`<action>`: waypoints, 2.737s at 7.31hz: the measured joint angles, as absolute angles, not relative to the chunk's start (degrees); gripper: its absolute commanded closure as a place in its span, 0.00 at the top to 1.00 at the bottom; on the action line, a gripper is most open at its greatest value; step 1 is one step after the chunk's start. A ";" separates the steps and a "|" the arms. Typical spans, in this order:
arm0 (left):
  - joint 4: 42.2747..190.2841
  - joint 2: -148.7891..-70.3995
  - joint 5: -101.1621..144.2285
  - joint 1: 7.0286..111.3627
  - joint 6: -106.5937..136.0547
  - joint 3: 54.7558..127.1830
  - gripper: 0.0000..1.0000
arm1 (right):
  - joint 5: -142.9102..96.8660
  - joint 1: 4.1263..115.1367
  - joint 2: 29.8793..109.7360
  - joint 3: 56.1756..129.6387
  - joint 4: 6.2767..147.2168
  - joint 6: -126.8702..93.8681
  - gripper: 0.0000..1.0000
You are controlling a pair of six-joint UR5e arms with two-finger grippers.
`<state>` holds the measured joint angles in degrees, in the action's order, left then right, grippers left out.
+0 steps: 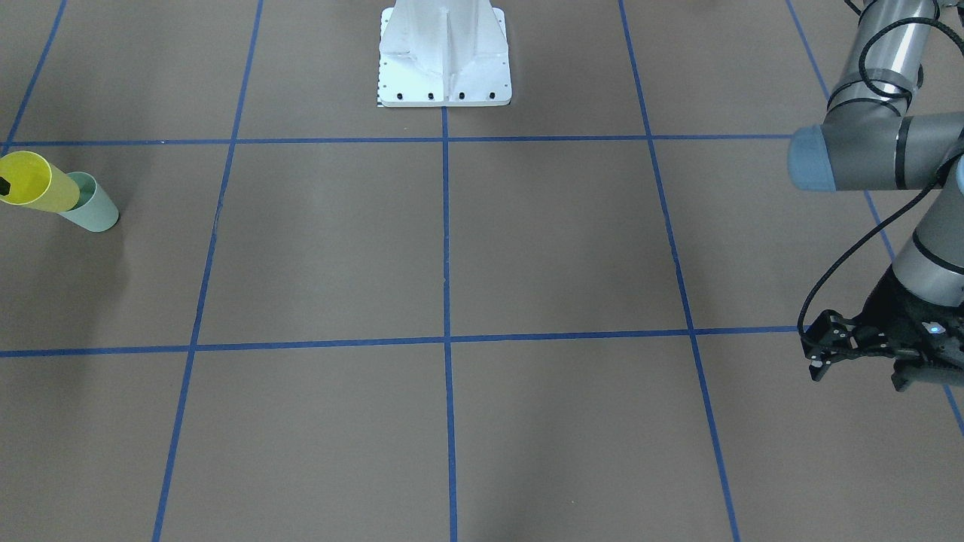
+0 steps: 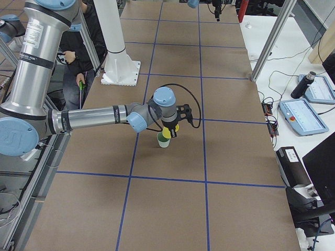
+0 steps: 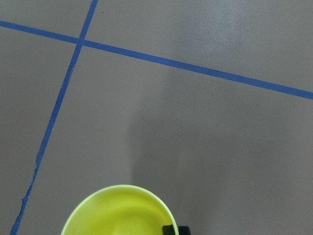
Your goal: Transfer and stack yellow cup on green cup
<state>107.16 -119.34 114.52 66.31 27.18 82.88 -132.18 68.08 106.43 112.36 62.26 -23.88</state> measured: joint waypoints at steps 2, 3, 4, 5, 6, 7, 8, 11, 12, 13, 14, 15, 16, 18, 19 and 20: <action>107.21 -119.23 114.52 66.29 27.23 82.88 1.00 | -132.47 67.80 106.79 112.36 62.29 -23.84 0.00; 107.22 -119.20 114.52 66.32 27.24 82.86 1.00 | -132.51 67.37 106.83 112.33 62.30 -23.88 0.00; 107.23 -119.19 114.52 66.34 27.24 82.83 1.00 | -132.53 66.80 106.93 112.33 62.33 -23.90 0.00; 107.23 -119.16 114.52 66.35 27.25 82.81 1.00 | -132.54 66.33 107.07 112.33 62.37 -23.90 0.00; 107.23 -119.12 114.52 66.34 27.25 82.80 1.00 | -132.54 66.12 107.16 112.30 62.39 -23.90 0.00; 107.25 -119.11 114.52 66.33 27.25 82.80 1.00 | -132.50 66.05 107.18 112.27 62.40 -23.91 0.00; 107.28 -119.11 114.52 66.32 27.25 82.79 1.00 | -132.34 66.03 107.14 112.17 62.40 -23.89 0.00; 107.39 -119.05 114.52 66.33 27.25 82.87 1.00 | -131.81 65.94 106.71 111.54 62.40 -23.82 0.00; 107.40 -119.02 114.52 66.32 27.25 82.87 1.00 | -131.67 65.92 106.66 111.43 62.40 -23.82 0.10; 107.40 -119.01 114.52 66.33 27.25 82.88 1.00 | -131.61 65.92 106.57 111.39 62.40 -23.82 0.62; 107.40 -119.01 114.52 66.34 27.25 82.88 1.00 | -131.59 65.92 106.52 111.38 62.39 -23.82 0.91; 107.40 -119.01 114.52 66.34 27.25 82.88 1.00 | -131.58 65.92 106.52 111.40 62.30 -23.82 0.98; 107.40 -119.00 114.52 66.33 27.25 82.87 1.00 | -131.57 65.92 106.52 111.43 62.16 -23.82 0.98; 107.38 -118.95 114.52 66.33 27.23 82.80 1.00 | -131.57 65.93 106.50 111.47 62.07 -23.82 0.99; 107.21 -118.97 114.52 66.32 27.19 82.80 1.00 | -131.65 65.96 106.42 111.57 62.09 -23.84 0.99; 106.90 -119.03 114.52 66.44 27.15 82.77 1.00 | -131.88 66.02 106.31 111.68 62.20 -23.86 0.99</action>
